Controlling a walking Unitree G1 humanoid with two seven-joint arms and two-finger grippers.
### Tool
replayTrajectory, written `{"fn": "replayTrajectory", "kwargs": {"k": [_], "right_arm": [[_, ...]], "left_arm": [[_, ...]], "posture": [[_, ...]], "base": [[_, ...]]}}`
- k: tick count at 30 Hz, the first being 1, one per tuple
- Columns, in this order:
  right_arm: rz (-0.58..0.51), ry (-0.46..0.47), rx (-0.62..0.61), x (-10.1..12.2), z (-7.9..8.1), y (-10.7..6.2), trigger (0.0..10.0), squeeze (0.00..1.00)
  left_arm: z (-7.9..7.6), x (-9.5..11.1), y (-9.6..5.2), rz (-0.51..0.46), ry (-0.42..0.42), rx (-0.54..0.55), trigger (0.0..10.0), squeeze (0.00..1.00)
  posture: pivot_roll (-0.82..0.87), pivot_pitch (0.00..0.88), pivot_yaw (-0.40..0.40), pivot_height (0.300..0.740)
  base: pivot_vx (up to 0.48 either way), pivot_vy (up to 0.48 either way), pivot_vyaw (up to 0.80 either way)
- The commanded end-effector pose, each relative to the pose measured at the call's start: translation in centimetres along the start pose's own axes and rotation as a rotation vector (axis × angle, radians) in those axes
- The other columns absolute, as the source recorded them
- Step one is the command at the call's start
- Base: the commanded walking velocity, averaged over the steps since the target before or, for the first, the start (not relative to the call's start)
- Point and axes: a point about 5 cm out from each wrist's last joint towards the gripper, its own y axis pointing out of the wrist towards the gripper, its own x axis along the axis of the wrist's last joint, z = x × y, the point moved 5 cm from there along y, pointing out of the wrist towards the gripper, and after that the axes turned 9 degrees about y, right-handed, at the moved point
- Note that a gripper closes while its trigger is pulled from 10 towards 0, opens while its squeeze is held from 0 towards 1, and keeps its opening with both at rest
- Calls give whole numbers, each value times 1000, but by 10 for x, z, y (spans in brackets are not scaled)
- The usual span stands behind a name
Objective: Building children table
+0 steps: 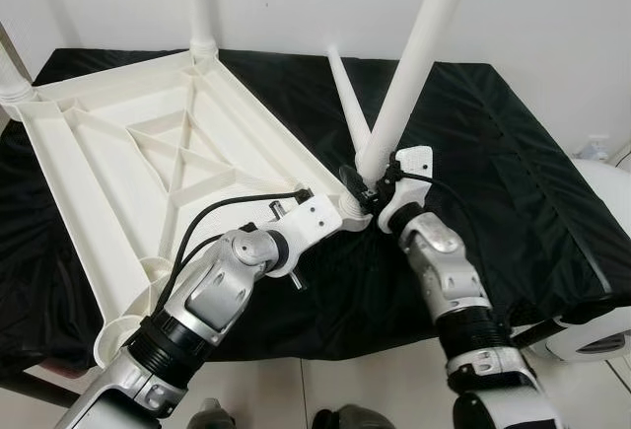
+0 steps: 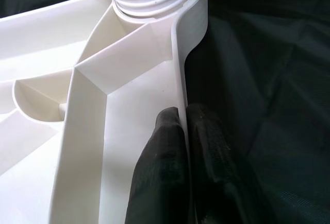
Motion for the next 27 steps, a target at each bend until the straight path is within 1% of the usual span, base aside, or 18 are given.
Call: {"fn": "replayTrajectory", "kwargs": {"k": [1,2,3,4,5,6,7,8,9,12,14,16,17,18,20,22,25,27], "right_arm": [[46,8,-69,-11,-5,-1,10000,0],[43,6,-96,-13,-1,0,10000,0],[43,6,-96,-13,-1,0,10000,0],[37,2,-135,-14,3,1,10000,0],[37,2,-135,-14,3,1,10000,0],[34,3,-173,-16,7,3,10000,0],[34,3,-173,-16,7,3,10000,0],[27,-4,-212,-16,11,4,10000,0],[27,-4,-212,-16,11,4,10000,0],[22,-22,-223,-14,18,5,10000,0],[22,-22,-223,-14,18,5,10000,0],[23,-25,-239,-14,11,2,10000,0],[23,-25,-239,-14,11,2,10000,0],[20,-7,-232,-14,9,0,10000,1000],[17,5,-231,-14,9,-1,10000,1000],[2,25,-196,-11,12,-3,10000,1000],[0,26,-185,-11,12,-5,10000,1000],[-5,23,-168,-11,11,-9,10000,1000]], "left_arm": [[-16,29,2,-105,64,-72,10000,0],[-16,29,2,-106,63,-71,10000,0],[-16,29,2,-106,63,-71,10000,0],[-16,29,3,-105,64,-71,10000,0],[-16,29,3,-105,64,-71,10000,0],[-16,29,3,-105,64,-70,10000,0],[-16,29,3,-105,64,-70,10000,0],[-16,29,3,-105,64,-70,10000,0],[-16,29,3,-105,64,-70,10000,0],[-18,30,3,-105,65,-70,10000,0],[-18,30,3,-105,65,-70,10000,0],[-19,30,3,-106,64,-72,10000,0],[-19,30,3,-106,64,-72,10000,0],[-19,30,3,-106,64,-72,10000,0],[-20,30,3,-106,64,-72,10000,0],[-21,30,4,-108,62,-72,10000,0],[-21,30,4,-108,62,-72,10000,0],[-22,30,4,-108,59,-73,10000,0]], "posture": [[30,0,-72,740],[30,0,-72,740],[30,0,-72,740],[32,0,-73,740],[32,0,-73,740],[33,0,-74,740],[33,0,-74,740],[37,0,-77,740],[37,0,-77,740],[39,0,-81,740],[39,0,-81,740],[39,0,-85,740],[39,0,-85,740],[39,0,-86,740],[39,0,-86,740],[38,0,-89,740],[39,0,-90,740],[39,0,-93,740]], "base": [[0,0,0],[0,0,0],[0,0,0],[0,0,0],[0,0,0],[0,0,0],[0,0,0],[0,0,0],[0,0,0],[0,0,0],[0,0,0],[0,0,0],[0,0,0],[0,0,0],[0,0,0],[0,0,0],[0,0,0],[0,0,0]]}}
